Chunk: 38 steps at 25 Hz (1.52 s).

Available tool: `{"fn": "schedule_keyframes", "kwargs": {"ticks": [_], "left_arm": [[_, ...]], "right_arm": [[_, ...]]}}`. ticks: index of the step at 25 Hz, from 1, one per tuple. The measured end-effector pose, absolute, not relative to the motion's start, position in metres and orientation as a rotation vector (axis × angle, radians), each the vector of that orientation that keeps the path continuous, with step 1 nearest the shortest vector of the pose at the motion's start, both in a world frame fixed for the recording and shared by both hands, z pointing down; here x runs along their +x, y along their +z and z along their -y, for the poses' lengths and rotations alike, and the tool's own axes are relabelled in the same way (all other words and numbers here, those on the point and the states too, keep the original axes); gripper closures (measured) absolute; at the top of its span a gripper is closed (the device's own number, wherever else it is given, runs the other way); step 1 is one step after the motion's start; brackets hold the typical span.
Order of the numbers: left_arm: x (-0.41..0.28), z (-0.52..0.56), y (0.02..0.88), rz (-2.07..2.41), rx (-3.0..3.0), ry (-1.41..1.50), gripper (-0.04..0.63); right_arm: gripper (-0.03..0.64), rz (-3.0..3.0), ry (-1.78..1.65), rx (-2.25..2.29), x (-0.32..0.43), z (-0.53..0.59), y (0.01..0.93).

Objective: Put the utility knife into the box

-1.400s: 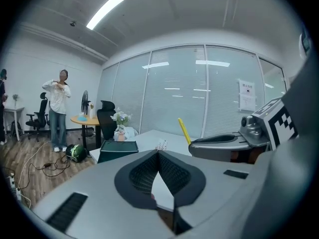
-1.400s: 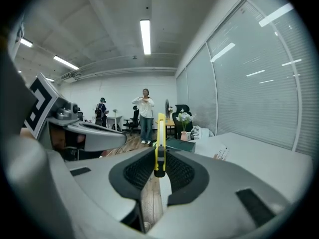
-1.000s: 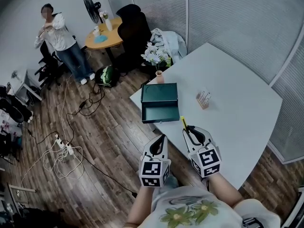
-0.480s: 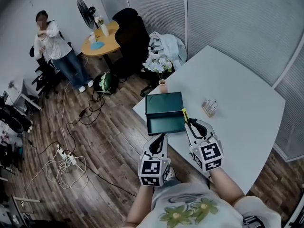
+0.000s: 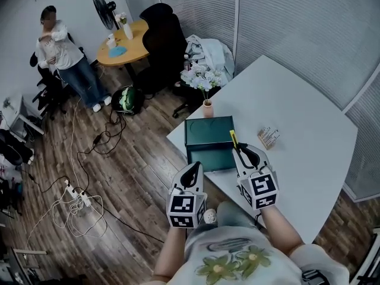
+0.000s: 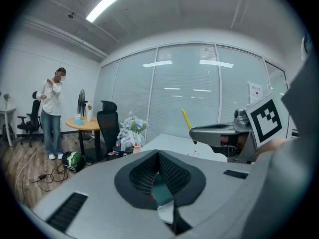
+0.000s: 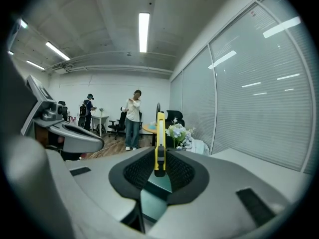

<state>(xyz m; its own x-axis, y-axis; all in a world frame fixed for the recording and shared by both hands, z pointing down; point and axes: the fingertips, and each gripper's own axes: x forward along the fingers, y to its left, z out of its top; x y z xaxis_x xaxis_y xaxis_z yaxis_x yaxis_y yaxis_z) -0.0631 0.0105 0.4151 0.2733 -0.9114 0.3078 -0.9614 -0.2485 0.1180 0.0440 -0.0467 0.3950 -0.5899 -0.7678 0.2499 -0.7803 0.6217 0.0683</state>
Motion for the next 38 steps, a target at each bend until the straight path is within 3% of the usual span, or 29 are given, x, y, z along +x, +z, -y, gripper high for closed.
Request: {"fn": "schedule_keyframes", "kwargs": {"ticks": [38], "left_arm": [[-0.098, 0.088, 0.479, 1.614, 2.169, 0.382, 0.595]], "right_arm": [[0.543, 2.426, 0.288, 1.076, 0.022, 0.124, 0.512]]}}
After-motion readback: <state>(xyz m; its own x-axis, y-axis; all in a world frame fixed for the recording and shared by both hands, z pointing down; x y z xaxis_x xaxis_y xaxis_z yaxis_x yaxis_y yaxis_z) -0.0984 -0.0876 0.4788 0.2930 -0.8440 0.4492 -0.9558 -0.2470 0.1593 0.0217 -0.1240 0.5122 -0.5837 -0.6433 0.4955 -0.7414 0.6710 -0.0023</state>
